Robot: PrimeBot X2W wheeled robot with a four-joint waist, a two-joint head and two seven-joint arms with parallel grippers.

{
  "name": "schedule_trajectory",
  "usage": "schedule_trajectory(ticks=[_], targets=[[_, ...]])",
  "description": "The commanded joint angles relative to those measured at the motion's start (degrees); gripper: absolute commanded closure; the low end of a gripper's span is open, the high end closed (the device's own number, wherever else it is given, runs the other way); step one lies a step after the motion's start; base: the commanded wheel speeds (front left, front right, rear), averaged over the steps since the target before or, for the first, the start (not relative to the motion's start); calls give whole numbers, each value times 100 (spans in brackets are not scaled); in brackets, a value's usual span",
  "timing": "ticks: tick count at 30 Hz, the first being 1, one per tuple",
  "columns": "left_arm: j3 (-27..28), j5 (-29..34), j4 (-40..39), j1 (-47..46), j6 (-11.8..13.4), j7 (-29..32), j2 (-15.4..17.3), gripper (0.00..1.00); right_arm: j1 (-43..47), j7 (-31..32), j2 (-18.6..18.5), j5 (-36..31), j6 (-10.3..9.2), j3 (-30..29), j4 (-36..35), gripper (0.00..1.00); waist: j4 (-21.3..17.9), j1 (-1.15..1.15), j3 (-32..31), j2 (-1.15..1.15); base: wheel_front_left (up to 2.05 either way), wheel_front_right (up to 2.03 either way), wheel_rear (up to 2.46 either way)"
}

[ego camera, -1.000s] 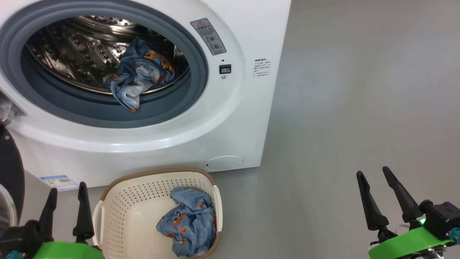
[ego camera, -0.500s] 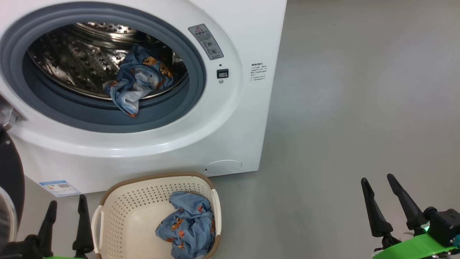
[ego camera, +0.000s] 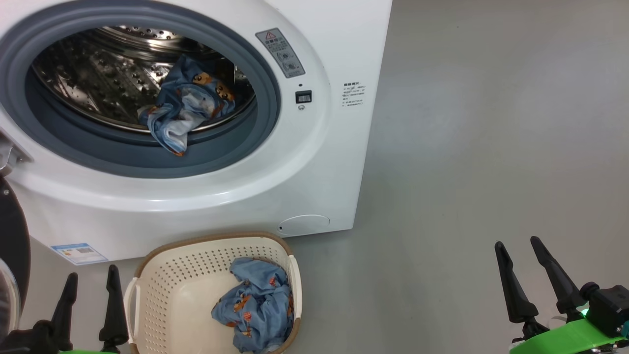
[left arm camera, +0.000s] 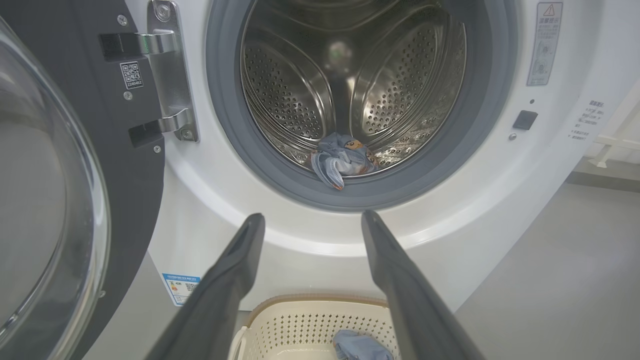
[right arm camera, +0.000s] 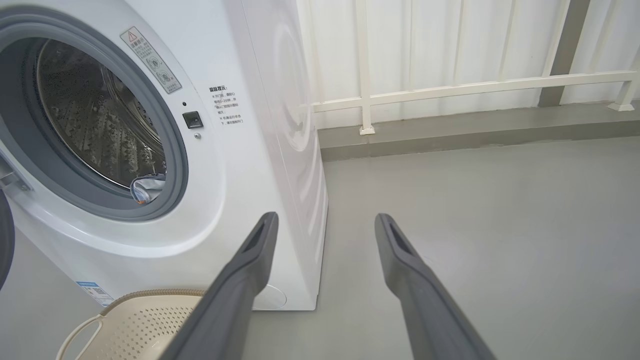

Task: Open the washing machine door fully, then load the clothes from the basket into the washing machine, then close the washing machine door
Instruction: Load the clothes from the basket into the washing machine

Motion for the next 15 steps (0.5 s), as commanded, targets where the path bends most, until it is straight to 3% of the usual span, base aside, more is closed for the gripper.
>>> schedule_trajectory(ticks=[1,15], targets=[[188,27,-156,-77,-9,-30,104,0,-55,-43,-66,11,48,115,-162,0,-2,0,15,0,0,0,0],[-52,-64,114,-229,-9,-30,83,0,-245,-43,46,-53,48,88,-233,0,-48,0,404,0,0,0,0]])
